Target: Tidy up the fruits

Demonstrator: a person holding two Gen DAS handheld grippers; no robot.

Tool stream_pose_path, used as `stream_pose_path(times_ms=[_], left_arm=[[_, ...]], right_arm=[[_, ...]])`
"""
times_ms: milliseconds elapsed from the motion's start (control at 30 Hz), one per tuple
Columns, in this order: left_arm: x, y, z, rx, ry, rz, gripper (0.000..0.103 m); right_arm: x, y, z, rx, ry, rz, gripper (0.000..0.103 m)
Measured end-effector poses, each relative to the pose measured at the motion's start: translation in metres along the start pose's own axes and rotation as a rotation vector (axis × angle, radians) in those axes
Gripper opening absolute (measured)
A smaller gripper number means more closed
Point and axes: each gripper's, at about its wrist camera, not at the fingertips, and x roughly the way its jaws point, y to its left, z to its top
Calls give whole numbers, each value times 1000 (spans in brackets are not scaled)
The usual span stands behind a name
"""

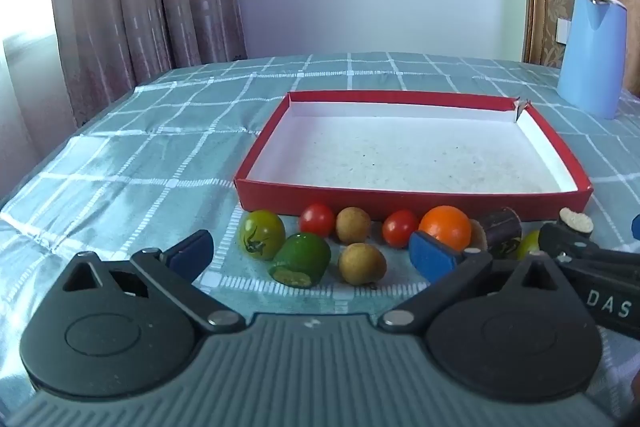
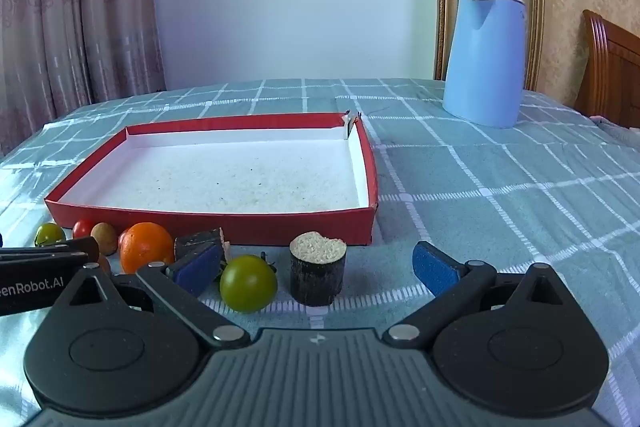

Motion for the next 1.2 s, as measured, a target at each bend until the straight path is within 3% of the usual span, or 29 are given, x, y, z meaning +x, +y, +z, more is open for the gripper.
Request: stream_pose_path(times_ms=[167, 233, 667, 1200], left_arm=[[4, 5, -1, -4, 4, -5, 103], [3, 6, -3, 0, -5, -1, 103], [10, 13, -11, -13, -11, 6, 103], [11, 6, -14, 13, -1, -5, 103]], right_arm=[[10, 1, 3, 3, 7, -11, 103], [3, -9, -5, 27, -5, 27, 103], [-7, -23, -16, -1, -2, 67, 103], [-3, -38, -13, 43, -22, 32, 103]])
